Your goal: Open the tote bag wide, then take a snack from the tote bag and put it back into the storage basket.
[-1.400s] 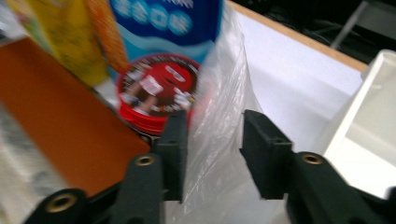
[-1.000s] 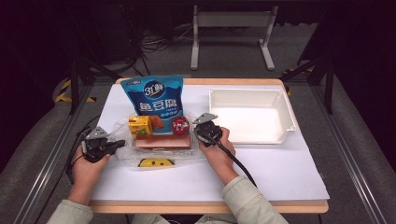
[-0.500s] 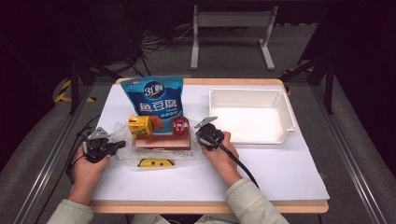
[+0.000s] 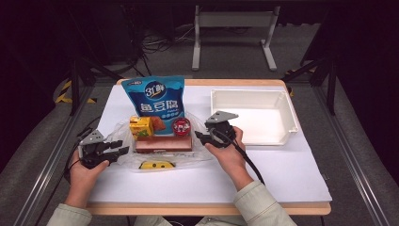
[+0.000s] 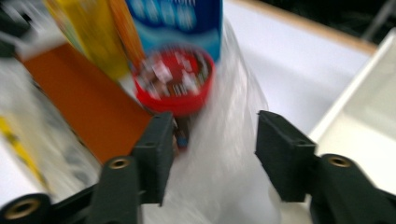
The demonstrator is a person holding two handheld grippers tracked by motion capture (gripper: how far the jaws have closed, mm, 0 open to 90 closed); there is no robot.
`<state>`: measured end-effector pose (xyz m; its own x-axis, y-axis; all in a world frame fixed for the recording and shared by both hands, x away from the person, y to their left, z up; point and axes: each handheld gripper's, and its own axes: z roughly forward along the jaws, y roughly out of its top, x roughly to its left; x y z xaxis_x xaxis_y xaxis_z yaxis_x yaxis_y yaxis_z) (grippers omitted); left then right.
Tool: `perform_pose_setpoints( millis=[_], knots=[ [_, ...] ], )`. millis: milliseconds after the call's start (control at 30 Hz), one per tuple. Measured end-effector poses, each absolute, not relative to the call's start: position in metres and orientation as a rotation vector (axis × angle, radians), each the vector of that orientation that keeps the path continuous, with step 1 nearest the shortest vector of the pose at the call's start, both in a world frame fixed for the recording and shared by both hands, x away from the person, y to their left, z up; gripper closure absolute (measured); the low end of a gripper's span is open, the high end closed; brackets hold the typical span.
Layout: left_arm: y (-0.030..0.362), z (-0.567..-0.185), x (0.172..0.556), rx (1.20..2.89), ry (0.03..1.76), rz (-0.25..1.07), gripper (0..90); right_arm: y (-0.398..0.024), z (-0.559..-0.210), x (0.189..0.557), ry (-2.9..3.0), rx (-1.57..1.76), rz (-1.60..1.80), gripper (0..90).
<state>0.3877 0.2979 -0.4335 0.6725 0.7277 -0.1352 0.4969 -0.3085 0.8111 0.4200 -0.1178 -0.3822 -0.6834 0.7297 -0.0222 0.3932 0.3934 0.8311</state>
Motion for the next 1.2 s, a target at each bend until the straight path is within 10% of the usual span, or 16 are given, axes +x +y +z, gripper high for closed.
perform_pose_setpoints(
  millis=[1200],
  knots=[
    [0.305,-0.404,0.349,1.843,0.836,0.439,42.8,-0.105,-0.289,0.471,2.252,0.682,1.593,33.3]
  ],
)
